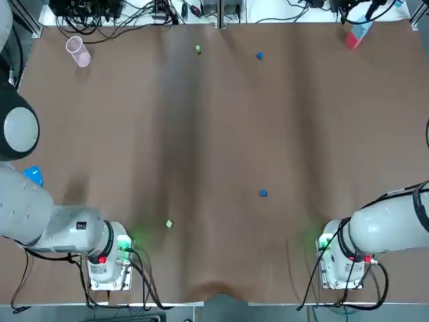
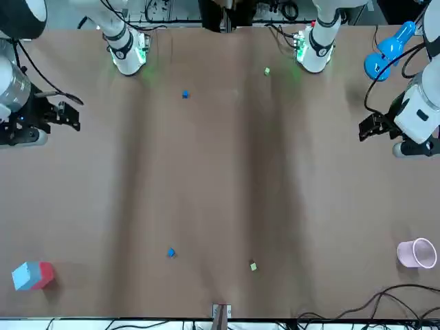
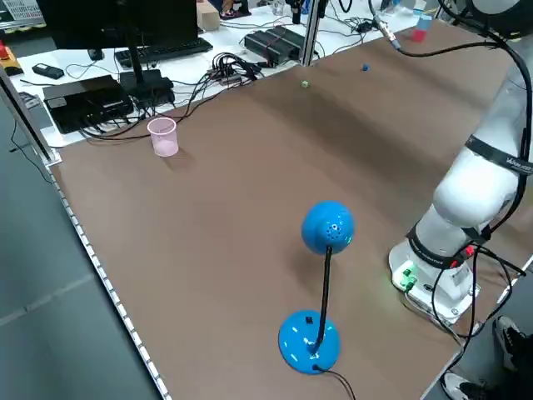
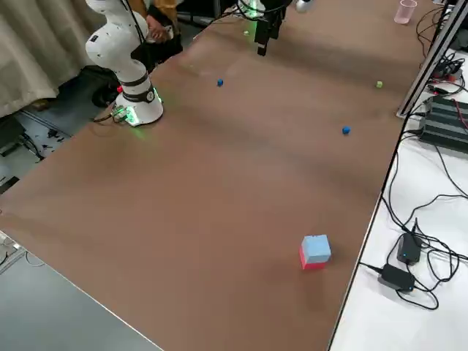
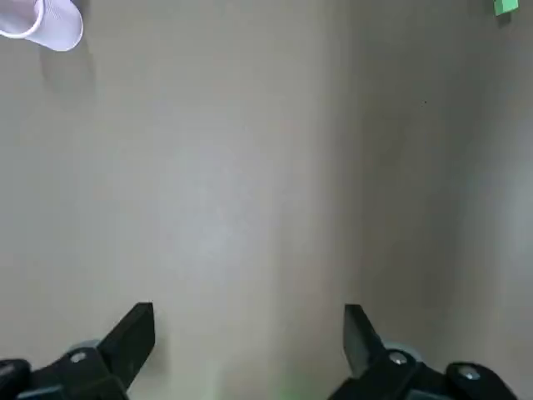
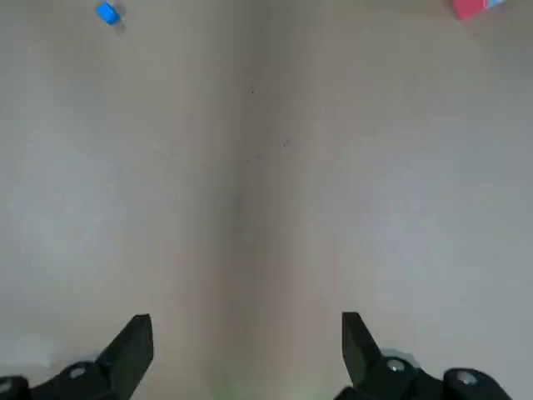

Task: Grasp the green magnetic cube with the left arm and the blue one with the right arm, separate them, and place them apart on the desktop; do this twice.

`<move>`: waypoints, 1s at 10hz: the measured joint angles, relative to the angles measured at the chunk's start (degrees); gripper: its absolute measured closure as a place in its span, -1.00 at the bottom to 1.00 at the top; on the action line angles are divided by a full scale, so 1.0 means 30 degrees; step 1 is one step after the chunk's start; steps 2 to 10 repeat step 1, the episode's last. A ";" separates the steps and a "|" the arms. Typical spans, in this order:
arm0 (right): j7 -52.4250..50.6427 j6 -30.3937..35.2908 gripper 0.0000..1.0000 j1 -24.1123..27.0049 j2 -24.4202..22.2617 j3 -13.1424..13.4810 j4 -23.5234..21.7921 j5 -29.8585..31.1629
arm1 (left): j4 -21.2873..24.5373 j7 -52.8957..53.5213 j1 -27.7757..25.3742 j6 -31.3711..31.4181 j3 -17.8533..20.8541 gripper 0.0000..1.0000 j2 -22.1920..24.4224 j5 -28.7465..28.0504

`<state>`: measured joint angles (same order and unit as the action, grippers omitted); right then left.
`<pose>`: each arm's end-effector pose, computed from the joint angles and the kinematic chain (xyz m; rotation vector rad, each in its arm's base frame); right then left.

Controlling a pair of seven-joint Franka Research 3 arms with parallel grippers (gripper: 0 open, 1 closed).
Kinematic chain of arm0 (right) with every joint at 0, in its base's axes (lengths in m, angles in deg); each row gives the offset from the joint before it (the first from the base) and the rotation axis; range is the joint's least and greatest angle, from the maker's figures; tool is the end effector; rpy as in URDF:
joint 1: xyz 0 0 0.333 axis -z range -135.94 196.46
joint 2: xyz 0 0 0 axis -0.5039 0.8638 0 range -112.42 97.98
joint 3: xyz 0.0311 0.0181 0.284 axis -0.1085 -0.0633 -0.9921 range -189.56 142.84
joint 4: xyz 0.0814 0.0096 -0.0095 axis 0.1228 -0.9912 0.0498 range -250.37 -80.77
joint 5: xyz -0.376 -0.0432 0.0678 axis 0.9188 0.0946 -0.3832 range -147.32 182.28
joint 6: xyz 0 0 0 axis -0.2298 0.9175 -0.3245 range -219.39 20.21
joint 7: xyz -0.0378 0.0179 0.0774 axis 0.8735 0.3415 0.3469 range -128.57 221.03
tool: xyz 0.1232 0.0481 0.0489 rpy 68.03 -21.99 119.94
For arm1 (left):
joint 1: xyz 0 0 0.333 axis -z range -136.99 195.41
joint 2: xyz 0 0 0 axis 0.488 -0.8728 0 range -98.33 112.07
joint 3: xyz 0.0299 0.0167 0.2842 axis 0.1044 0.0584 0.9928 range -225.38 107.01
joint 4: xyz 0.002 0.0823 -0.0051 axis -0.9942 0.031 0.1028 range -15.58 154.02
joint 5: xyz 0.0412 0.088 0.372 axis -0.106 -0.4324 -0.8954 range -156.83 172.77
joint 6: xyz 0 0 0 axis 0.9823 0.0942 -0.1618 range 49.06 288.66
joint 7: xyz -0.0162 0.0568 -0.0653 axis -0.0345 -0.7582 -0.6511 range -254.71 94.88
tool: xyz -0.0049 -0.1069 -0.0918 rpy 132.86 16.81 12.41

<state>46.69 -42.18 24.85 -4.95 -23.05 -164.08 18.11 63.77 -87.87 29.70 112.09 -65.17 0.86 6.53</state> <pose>0.5464 0.0471 0.5357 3.1213 0.1262 -0.1268 0.5656 -0.0580 0.5317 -3.1173 -0.0407 0.1000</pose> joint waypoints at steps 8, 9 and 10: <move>0.0000 0.0002 -1.00 -0.0021 0.0000 -0.0013 0.0074 0.0000 | -0.0003 0.0000 -0.0004 0.0002 0.0003 -1.00 0.0007 0.0005; 0.0000 0.0002 -1.00 -0.0021 0.0000 -0.0013 0.0074 0.0000 | -0.0003 0.0000 -0.0004 0.0002 0.0003 -1.00 0.0007 0.0005; 0.0000 0.0002 -1.00 -0.0021 0.0000 -0.0013 0.0074 0.0000 | -0.0003 0.0000 -0.0004 0.0002 0.0003 -1.00 0.0007 0.0005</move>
